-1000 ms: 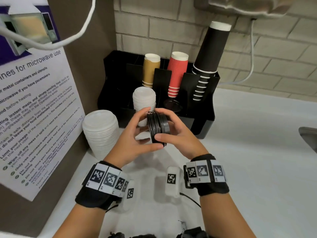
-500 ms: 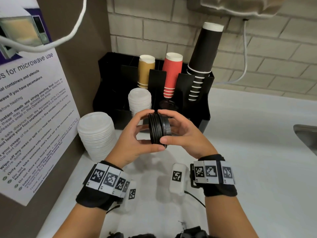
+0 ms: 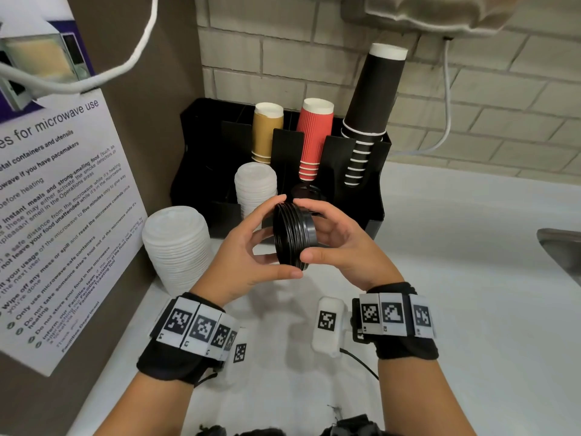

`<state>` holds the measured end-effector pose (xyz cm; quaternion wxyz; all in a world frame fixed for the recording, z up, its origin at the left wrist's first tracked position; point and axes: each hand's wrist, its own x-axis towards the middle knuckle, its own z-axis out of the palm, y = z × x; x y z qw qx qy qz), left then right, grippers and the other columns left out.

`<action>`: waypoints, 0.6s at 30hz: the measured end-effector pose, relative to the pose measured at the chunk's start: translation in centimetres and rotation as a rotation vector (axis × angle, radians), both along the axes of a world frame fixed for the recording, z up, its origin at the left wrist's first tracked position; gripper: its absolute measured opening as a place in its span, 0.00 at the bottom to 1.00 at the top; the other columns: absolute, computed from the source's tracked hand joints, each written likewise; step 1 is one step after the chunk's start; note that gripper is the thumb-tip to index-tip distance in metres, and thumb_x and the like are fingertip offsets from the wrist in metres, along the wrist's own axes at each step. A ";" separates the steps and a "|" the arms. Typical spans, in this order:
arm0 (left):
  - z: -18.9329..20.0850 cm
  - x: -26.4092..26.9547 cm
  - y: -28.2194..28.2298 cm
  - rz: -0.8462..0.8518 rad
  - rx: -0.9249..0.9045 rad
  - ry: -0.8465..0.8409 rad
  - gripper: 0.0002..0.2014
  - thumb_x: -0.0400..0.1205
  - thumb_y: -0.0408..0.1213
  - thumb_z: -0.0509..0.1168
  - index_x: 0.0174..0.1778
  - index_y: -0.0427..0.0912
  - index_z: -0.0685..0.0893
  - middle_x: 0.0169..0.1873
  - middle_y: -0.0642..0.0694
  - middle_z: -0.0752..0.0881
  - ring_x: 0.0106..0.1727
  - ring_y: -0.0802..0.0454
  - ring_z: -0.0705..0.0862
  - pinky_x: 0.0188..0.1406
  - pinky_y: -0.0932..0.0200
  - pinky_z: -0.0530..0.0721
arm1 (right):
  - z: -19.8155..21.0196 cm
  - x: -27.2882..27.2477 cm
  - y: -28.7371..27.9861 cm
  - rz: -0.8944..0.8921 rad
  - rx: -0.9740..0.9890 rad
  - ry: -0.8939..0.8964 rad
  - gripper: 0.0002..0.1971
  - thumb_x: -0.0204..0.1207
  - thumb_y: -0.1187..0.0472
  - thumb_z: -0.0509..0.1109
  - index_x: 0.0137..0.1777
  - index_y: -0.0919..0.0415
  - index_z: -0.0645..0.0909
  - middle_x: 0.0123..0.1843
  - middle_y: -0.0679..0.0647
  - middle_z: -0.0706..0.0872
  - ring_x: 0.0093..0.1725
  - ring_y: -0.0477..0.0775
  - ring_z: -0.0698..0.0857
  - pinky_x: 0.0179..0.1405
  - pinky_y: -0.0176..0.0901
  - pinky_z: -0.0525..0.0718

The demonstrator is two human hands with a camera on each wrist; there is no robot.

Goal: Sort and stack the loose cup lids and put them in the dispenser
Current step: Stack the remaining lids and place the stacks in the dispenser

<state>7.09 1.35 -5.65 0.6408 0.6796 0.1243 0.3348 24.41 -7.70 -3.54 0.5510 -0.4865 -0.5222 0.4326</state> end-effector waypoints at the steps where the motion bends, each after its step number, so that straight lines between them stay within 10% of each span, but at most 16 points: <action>1: 0.0 0.0 0.0 -0.008 -0.006 -0.002 0.49 0.58 0.37 0.83 0.76 0.61 0.71 0.71 0.58 0.78 0.73 0.50 0.78 0.58 0.42 0.87 | -0.1 0.1 0.1 0.012 -0.002 0.006 0.36 0.67 0.69 0.77 0.75 0.52 0.71 0.65 0.59 0.84 0.64 0.60 0.84 0.58 0.50 0.83; 18: -1.4 0.2 0.3 0.074 -0.003 0.040 0.51 0.58 0.42 0.84 0.77 0.65 0.68 0.75 0.56 0.75 0.76 0.56 0.74 0.64 0.40 0.84 | -1.2 -1.2 1.0 -0.067 0.017 -0.017 0.33 0.62 0.56 0.82 0.68 0.42 0.77 0.64 0.61 0.83 0.61 0.62 0.86 0.62 0.59 0.84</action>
